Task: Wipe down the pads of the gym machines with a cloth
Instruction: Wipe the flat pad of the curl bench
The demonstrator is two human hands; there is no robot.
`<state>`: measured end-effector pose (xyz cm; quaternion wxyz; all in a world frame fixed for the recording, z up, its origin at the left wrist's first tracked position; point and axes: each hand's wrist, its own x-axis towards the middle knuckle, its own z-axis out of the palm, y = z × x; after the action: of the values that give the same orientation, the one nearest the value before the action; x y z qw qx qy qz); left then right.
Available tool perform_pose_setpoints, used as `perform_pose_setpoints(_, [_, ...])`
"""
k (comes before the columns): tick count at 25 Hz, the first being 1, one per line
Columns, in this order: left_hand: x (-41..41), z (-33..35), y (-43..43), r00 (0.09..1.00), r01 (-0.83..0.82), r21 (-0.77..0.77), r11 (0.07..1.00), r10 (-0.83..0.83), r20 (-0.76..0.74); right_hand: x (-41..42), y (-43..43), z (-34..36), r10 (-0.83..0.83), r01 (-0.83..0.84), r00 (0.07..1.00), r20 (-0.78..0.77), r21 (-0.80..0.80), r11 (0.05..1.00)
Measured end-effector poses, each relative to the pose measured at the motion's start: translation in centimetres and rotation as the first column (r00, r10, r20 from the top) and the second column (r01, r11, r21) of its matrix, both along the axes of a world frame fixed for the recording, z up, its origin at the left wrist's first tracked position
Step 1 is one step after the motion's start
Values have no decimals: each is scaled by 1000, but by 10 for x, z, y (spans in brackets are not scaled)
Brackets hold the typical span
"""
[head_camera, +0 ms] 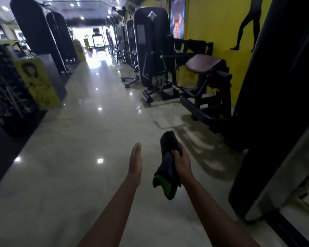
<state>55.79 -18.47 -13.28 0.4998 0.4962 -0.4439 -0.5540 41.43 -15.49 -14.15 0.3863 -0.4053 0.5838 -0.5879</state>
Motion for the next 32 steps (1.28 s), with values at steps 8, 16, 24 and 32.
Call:
perform_pose_setpoints(8, [-17,24,-277,996,86,-65,994,-88,-17,-10,-259,20,-123,124,991,51,-27,992])
perform_pose_setpoints(16, [-54,67,-548,962,272,-94,958,-273,6,-48,-514,58,-347,348,938,23,-41,937])
perform_pose_setpoints(24, [-123,63,-802,910,411,-107,905,-414,1,-115,-758,49,-424,428,904,60,-83,900])
perform_pose_setpoints(32, [-174,64,-1075,894,448,-90,890,-449,8,-152,-1038,55,-464,471,879,111,-47,881])
